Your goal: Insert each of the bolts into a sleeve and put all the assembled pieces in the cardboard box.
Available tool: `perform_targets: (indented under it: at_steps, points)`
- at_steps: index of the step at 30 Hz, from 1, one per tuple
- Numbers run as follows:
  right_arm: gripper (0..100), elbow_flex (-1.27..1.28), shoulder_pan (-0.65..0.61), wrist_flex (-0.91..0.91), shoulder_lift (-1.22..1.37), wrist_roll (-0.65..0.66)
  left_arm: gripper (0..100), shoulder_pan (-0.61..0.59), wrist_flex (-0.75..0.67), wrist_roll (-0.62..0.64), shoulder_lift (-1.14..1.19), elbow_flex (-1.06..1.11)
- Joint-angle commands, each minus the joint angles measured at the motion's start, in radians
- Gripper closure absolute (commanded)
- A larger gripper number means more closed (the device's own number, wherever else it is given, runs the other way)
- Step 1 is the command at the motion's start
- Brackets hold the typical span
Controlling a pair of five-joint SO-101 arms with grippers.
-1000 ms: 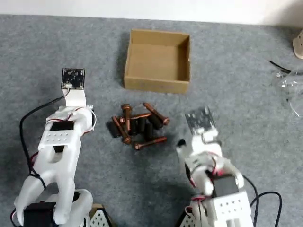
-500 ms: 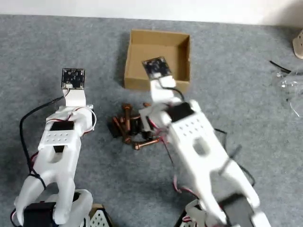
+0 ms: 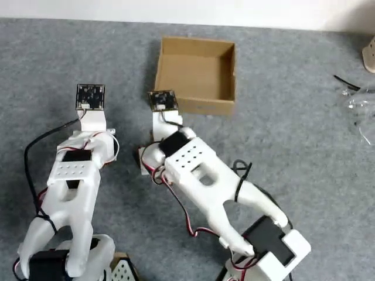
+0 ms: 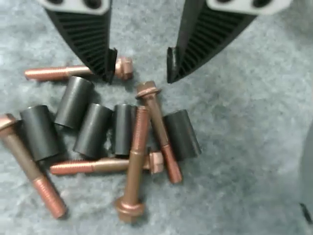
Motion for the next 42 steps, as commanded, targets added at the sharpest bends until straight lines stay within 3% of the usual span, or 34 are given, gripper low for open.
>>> perform_targets:
  at_steps: [1,25,42]
  points:
    - [83.9,-0.039,0.012,-0.024,-0.005,-0.029,100,-0.012,-0.015,0.006,-0.004,-0.005]
    - [84.0,0.041,0.197,-0.067,0.005,-0.029,100,-0.013,-0.015,0.006,-0.004,-0.002]
    - [84.0,-0.053,0.191,-0.005,0.249,-0.074,100,-0.010,-0.014,0.006,-0.004,-0.001]
